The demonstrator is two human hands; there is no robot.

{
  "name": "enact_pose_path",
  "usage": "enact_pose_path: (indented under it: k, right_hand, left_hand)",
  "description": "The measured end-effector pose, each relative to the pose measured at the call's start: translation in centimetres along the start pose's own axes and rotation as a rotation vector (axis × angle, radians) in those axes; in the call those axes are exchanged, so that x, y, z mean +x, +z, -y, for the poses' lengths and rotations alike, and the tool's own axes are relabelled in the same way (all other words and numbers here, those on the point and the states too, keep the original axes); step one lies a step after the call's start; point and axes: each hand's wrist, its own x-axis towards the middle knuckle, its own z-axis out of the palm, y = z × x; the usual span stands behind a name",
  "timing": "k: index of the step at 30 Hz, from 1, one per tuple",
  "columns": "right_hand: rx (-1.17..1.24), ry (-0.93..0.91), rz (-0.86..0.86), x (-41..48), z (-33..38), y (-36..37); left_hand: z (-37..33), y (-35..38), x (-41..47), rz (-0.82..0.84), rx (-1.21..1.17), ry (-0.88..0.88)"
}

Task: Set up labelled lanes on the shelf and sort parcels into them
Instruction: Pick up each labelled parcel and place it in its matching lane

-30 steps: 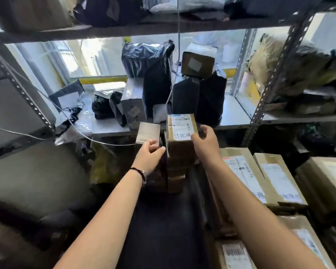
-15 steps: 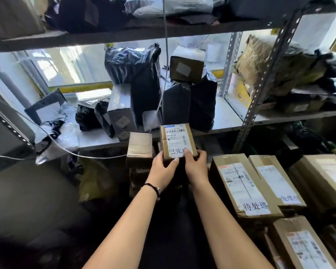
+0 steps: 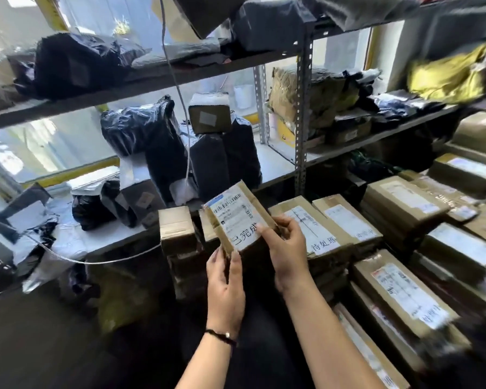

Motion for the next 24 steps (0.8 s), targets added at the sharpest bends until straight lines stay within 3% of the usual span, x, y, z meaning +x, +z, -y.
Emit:
enact_pose_path:
  k: [5, 11, 20, 24]
  right_hand:
    - [0.165, -0.031, -0.039, -6.6, 2.5, -5.6]
    - [0.157, -0.081, -0.181, -12.2, 4.3, -11.9]
    - [0.208, -0.148, -0.281, -15.3, 8.6, -24.0]
    - [0.218, -0.162, -0.261, -14.7, 11.0, -31.7]
  left_hand:
    - [-1.3, 1.4, -6.2, 0.056, -0.246, -0.004]
    - [-3.1, 4.9, -10.4, 0.217, -0.550, -0.317]
    - [-4.0, 14.6, -14.9, 0.629, -0.660, -0.559]
    - [-4.4, 21.8, -16.9, 0.809, -0.554, -0.504]
